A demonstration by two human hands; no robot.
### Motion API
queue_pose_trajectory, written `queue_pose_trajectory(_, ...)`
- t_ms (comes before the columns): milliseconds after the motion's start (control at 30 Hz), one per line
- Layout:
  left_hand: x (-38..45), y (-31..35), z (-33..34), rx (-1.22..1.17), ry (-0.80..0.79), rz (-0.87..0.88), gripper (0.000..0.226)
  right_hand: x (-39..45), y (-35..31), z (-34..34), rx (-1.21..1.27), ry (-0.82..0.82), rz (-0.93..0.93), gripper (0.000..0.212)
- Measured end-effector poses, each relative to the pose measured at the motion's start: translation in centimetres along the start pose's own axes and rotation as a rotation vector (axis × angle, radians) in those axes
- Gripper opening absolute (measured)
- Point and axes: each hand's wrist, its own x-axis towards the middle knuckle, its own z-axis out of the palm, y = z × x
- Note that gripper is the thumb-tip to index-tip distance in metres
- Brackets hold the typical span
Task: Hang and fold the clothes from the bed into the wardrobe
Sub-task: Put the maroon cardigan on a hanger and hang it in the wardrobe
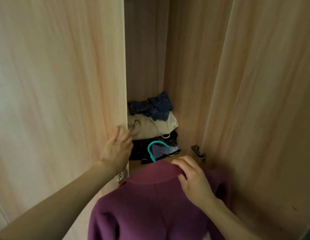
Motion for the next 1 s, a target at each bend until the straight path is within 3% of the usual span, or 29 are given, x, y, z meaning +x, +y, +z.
queue_pose_trajectory(167, 0.1, 1.5, -1.8, 0.097, -0.100, 0.007, 0.061, 0.5, 1.5, 0.2, 0.117, -0.014, -0.001, 0.046)
queue_pose_trajectory(400, -4.2, 3.8, -7.3, -0.076, -0.166, -0.090, 0.050, -0.3, 3.4, -1.5, 0.233, -0.001, -0.074, 0.047)
queue_pose_trajectory(567, -8.4, 5.7, -10.9, -0.073, -0.166, -0.136, 0.046, -1.8, 3.8, -2.5, 0.329, -0.036, -0.123, 0.044)
queue_pose_trajectory(1000, -24.1, 5.4, -15.0, -0.116, -0.070, -0.195, 0.035, -5.1, -5.2, -0.9, 0.543, -0.125, -0.291, 0.040)
